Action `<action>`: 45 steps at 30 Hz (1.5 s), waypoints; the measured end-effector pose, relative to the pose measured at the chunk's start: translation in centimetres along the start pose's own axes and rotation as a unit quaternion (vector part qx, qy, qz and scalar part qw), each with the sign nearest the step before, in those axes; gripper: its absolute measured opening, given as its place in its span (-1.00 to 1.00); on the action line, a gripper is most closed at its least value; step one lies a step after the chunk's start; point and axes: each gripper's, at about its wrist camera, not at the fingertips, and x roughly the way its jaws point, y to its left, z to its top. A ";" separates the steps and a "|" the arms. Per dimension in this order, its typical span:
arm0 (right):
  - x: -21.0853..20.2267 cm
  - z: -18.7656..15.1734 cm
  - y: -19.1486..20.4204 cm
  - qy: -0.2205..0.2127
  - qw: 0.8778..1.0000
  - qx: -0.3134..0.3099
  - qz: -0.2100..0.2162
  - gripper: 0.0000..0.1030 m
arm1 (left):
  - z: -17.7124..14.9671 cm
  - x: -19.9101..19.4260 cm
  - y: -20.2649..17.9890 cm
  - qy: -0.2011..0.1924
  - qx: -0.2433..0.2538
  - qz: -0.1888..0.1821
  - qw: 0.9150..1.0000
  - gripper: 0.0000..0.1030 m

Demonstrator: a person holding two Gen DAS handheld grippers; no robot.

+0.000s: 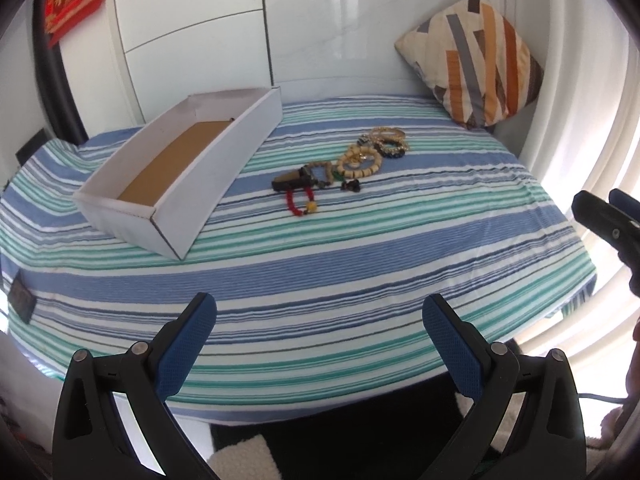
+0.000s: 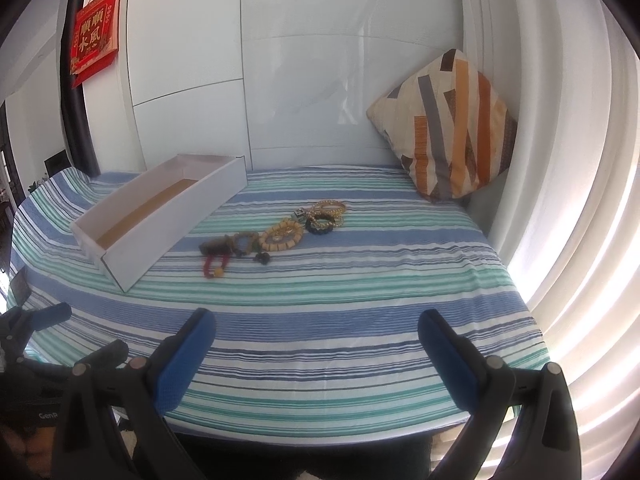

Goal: Organize jewelry

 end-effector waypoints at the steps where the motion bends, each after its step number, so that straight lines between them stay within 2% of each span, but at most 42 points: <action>1: 0.0 0.0 -0.2 -0.002 1.000 0.004 0.004 1.00 | -0.1 0.0 0.1 -0.002 -0.002 0.000 1.000 0.99; 12: -0.7 -0.1 -0.9 -0.020 0.999 0.022 0.034 1.00 | 0.4 -0.3 2.5 -0.010 -0.025 0.009 1.000 0.99; 17: 0.8 0.1 -1.4 0.007 0.999 0.019 0.032 1.00 | 1.0 0.6 3.4 0.007 -0.042 -0.019 0.999 0.99; 26: 4.6 0.2 -2.0 0.056 0.997 0.023 0.037 1.00 | 2.3 4.2 4.4 0.036 -0.039 -0.016 0.998 0.99; 31: 7.2 1.1 -2.2 0.083 0.993 0.022 0.084 1.00 | 5.6 6.4 5.8 0.037 -0.033 -0.018 0.999 0.99; 34: 9.2 2.5 -2.5 0.099 0.988 0.025 0.118 1.00 | 8.5 8.4 6.6 0.051 -0.029 -0.038 0.998 0.99; 39: 14.2 6.0 -2.9 0.128 0.979 0.025 0.157 1.00 | 13.5 13.5 6.5 0.101 -0.018 -0.074 0.992 0.99; 42: 19.5 8.5 -3.1 0.172 0.970 0.029 0.166 1.00 | 16.2 17.7 5.7 0.135 -0.022 -0.079 0.987 0.98; 45: 26.3 10.3 -3.5 0.245 0.949 0.073 0.186 0.90 | 17.7 22.2 4.7 0.174 -0.027 -0.079 0.981 0.93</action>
